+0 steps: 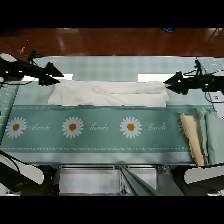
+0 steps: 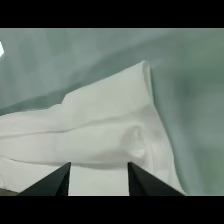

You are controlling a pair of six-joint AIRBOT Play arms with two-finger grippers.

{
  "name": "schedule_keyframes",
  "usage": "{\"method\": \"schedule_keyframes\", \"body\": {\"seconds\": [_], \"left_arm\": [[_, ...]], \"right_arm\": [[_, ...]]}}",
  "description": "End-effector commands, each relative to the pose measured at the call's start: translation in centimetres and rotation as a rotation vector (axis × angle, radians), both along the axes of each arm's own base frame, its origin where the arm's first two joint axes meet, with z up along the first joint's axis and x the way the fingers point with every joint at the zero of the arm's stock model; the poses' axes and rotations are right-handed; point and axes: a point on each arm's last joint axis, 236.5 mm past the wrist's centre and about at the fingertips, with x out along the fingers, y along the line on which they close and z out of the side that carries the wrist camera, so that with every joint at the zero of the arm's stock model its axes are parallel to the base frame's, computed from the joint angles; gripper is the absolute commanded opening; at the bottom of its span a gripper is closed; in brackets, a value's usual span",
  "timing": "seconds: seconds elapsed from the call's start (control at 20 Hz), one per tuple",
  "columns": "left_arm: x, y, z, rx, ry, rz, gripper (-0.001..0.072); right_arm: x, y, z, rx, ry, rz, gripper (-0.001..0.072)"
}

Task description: Fold the shirts.

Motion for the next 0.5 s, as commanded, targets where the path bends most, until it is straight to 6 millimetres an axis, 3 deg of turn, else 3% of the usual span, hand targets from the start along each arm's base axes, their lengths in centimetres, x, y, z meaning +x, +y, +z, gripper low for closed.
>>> {"method": "schedule_keyframes", "body": {"seconds": [0.0,0.1,0.2,0.3,0.45], "left_arm": [[-1.3,5.7,4.7,0.124,-0.036,0.043,0.0508],[-1.4,8.3,8.5,0.239,-0.146,0.11,0.0508],[-1.5,8.0,11.8,0.305,-0.288,0.164,0.0508],[-2.9,5.6,13.6,0.348,-0.403,0.178,0.0508],[-6.5,0.8,13.0,0.369,-0.463,0.091,0.0508]], "right_arm": [[-2.5,-4.9,2.2,-0.067,0.028,-0.017,0.0411],[-4.4,-7.6,0.6,-0.189,0.102,-0.076,0.0411],[-4.9,-7.5,-1.7,-0.199,0.133,-0.114,0.0411],[-4.5,-6.6,-3.5,-0.165,0.145,-0.139,0.0411],[-3.3,-4.0,-4.9,-0.072,0.137,-0.111,0.0411]]}}
